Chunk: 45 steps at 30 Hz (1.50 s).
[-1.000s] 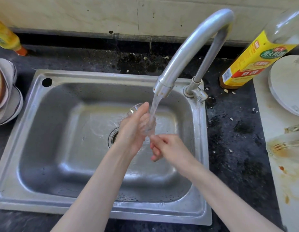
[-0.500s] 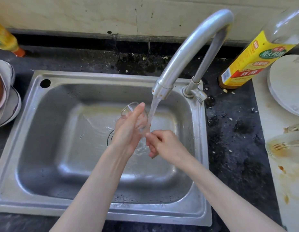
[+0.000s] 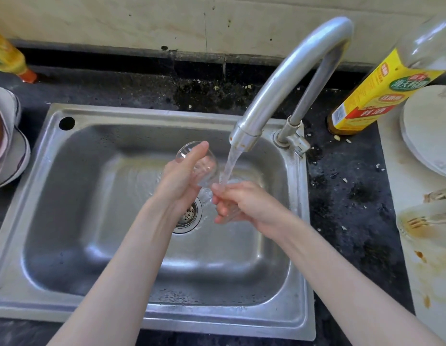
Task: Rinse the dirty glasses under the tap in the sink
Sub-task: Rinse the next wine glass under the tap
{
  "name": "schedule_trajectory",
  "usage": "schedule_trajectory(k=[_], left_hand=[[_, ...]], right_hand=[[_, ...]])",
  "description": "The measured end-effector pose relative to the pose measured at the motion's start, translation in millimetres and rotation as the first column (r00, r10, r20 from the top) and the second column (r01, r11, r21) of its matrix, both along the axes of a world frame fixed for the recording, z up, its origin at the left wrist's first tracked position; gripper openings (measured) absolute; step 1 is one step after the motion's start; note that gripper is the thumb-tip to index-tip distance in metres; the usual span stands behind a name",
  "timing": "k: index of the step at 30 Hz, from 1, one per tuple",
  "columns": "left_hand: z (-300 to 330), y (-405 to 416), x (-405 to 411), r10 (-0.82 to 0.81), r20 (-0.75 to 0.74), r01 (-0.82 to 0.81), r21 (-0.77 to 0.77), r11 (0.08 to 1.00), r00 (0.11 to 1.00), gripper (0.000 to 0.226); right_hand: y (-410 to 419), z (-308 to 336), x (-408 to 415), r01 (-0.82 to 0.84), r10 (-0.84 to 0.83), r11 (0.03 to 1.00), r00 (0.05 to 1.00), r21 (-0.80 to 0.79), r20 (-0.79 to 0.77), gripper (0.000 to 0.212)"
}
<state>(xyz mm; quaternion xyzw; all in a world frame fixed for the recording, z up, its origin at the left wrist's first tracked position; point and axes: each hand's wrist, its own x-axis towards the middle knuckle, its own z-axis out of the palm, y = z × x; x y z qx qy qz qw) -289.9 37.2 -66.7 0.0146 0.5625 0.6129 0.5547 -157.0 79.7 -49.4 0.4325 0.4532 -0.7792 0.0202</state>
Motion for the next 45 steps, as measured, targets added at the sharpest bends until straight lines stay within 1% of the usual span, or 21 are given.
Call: schedule_trajectory(k=[1, 2, 3, 4, 7, 9, 12, 15, 18, 20, 22, 24, 26, 28, 31, 34, 36, 40, 41, 44, 45], left_hand=[[0, 0, -2, 0.005, 0.075, -0.007, 0.027, 1.000, 0.997, 0.016], [-1, 0, -3, 0.002, 0.141, -0.010, 0.052, 0.999, 0.990, 0.015], [-2, -1, -5, -0.001, 0.189, -0.011, 0.063, 0.998, 0.982, 0.016], [-5, -1, -6, 0.005, 0.220, -0.016, 0.052, 0.998, 0.976, 0.019], [-10, 0, -10, 0.095, 0.345, -0.085, -0.043, 0.995, 0.934, 0.032], [-15, -2, -11, 0.244, 0.455, -0.213, -0.120, 0.970, 0.856, 0.034], [-23, -6, -10, 0.405, 0.495, -0.338, -0.224, 0.914, 0.768, 0.050], [-23, -7, -6, 0.436, 0.508, -0.353, -0.256, 0.900, 0.743, 0.055], [-19, -7, -2, 0.430, 0.407, -0.345, -0.269, 0.899, 0.806, 0.054], [-17, -6, 0, 0.415, 0.321, -0.336, -0.276, 0.901, 0.851, 0.050], [-15, -5, 0, 0.427, 0.286, -0.351, -0.280, 0.894, 0.858, 0.048], [-12, -5, -1, 0.449, 0.293, -0.371, -0.285, 0.884, 0.844, 0.049], [-12, -6, -3, 0.473, 0.353, -0.383, -0.296, 0.875, 0.807, 0.050], [-10, -10, -3, 0.498, 0.455, -0.391, -0.313, 0.865, 0.738, 0.047], [-1, -12, 4, 0.491, 0.536, -0.336, -0.365, 0.868, 0.686, 0.046], [-2, -15, 13, 0.474, 0.603, -0.270, -0.401, 0.875, 0.642, 0.058], [-8, -18, 14, 0.458, 0.637, -0.248, -0.394, 0.885, 0.620, 0.061], [-18, -23, 19, 0.498, 0.665, -0.277, -0.416, 0.866, 0.557, 0.060], [-19, -24, 20, 0.513, 0.663, -0.286, -0.429, 0.857, 0.545, 0.061], [-23, -25, 18, 0.509, 0.641, -0.294, -0.419, 0.859, 0.574, 0.058], [-24, -25, 17, 0.507, 0.629, -0.295, -0.416, 0.860, 0.589, 0.056]], right_hand=[[2, 6, 3, 0.054, -0.081, 0.953, 0.993, -0.298, -0.080, 0.023], [4, 10, 6, 0.081, -0.172, 0.850, 0.977, -0.521, -0.129, 0.017], [3, 12, 8, 0.097, -0.250, 0.762, 0.956, -0.641, -0.153, 0.014], [1, 11, 8, 0.118, -0.308, 0.722, 0.937, -0.681, -0.165, 0.014], [-4, 9, 5, 0.217, -0.422, 0.730, 0.889, -0.648, -0.178, 0.024], [-4, 6, 4, 0.284, -0.474, 0.756, 0.859, -0.589, -0.194, 0.034], [-6, 3, 7, 0.338, -0.522, 0.771, 0.821, -0.539, -0.231, 0.027], [-9, 3, 12, 0.329, -0.540, 0.753, 0.803, -0.569, -0.250, 0.026], [-10, 3, 17, 0.318, -0.499, 0.788, 0.831, -0.528, -0.244, 0.024], [-14, -2, 15, 0.322, -0.429, 0.867, 0.870, -0.381, -0.243, 0.014], [-21, -5, 13, 0.314, -0.325, 0.946, 0.918, -0.082, -0.228, 0.010], [-24, -8, 13, 0.256, -0.218, 0.943, 0.958, 0.213, -0.186, 0.028], [-23, -8, 13, 0.210, -0.153, 0.918, 0.970, 0.338, -0.187, 0.040], [-20, -6, 13, 0.217, -0.149, 0.923, 0.963, 0.318, -0.224, 0.042], [-16, 0, 13, 0.244, -0.212, 0.968, 0.915, 0.052, -0.344, 0.032], [-14, 1, 13, 0.264, -0.312, 0.949, 0.868, -0.175, -0.385, 0.030], [-15, -1, 10, 0.319, -0.374, 0.925, 0.864, -0.207, -0.337, 0.032], [-19, -9, 8, 0.401, -0.419, 0.907, 0.886, -0.126, -0.199, 0.035], [-20, -11, 9, 0.395, -0.414, 0.910, 0.889, -0.128, -0.194, 0.033], [-25, -12, 11, 0.339, -0.406, 0.908, 0.858, -0.246, -0.314, 0.007], [-26, -14, 12, 0.321, -0.403, 0.906, 0.850, -0.275, -0.338, 0.014]])
